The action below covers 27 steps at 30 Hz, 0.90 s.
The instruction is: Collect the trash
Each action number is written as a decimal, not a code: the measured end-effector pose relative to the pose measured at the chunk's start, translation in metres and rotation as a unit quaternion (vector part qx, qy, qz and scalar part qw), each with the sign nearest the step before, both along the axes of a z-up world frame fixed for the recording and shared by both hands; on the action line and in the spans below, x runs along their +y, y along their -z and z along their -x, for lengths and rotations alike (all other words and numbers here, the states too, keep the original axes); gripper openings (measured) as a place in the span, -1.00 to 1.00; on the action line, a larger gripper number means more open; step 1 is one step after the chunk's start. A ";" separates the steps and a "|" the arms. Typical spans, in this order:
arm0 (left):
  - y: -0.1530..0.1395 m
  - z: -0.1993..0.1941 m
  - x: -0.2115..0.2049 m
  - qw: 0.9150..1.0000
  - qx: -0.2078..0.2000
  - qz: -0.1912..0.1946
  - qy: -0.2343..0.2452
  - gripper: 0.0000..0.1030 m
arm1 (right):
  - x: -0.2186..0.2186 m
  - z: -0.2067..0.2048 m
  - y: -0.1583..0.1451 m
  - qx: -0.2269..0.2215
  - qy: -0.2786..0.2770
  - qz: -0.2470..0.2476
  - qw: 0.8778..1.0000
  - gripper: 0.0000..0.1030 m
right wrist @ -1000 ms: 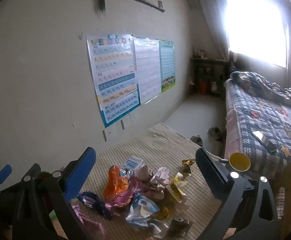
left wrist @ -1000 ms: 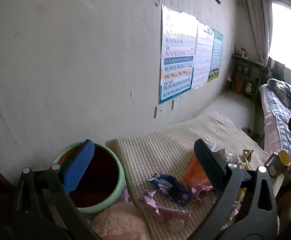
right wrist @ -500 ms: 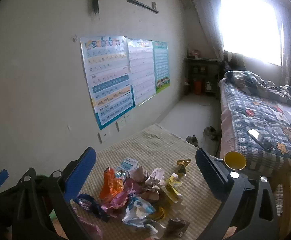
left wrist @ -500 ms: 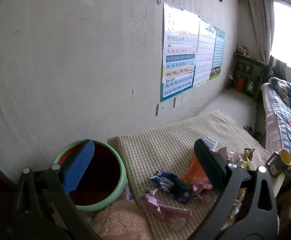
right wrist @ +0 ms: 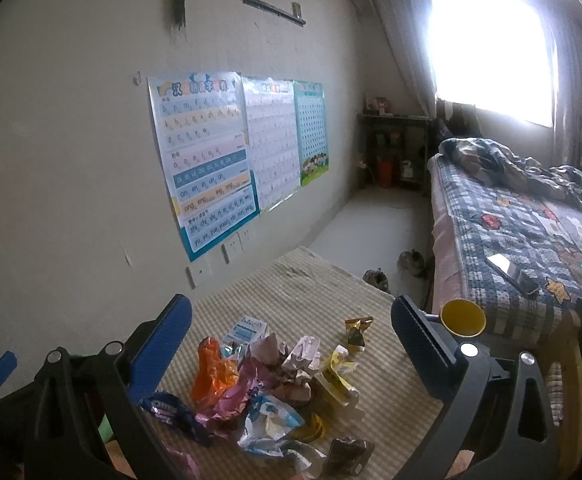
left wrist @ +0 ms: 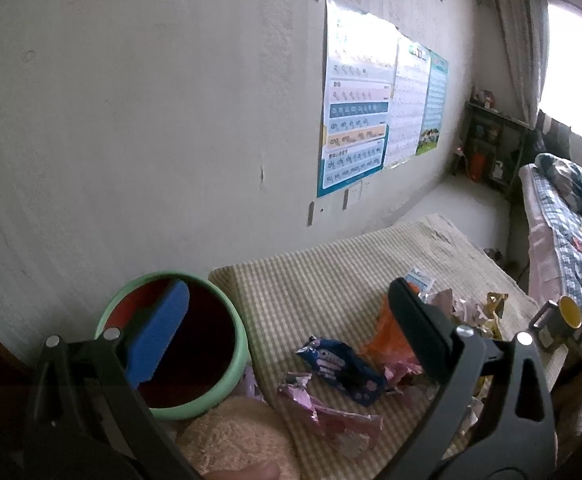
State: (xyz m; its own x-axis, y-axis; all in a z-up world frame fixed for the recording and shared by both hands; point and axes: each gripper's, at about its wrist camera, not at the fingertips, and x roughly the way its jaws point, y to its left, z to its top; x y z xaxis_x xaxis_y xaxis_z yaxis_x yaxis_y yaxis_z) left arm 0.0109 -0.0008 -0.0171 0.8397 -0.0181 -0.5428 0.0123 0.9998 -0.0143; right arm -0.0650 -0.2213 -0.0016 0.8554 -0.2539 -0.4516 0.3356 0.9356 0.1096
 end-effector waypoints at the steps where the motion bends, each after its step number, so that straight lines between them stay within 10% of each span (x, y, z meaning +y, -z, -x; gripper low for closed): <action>1: 0.000 0.000 0.001 1.000 0.001 0.001 -0.001 0.90 | 0.001 0.000 -0.001 -0.001 0.001 0.002 1.000 0.87; 27: 0.001 -0.001 -0.003 1.000 0.012 -0.003 0.003 0.90 | -0.001 0.003 0.005 0.006 0.007 -0.002 1.000 0.87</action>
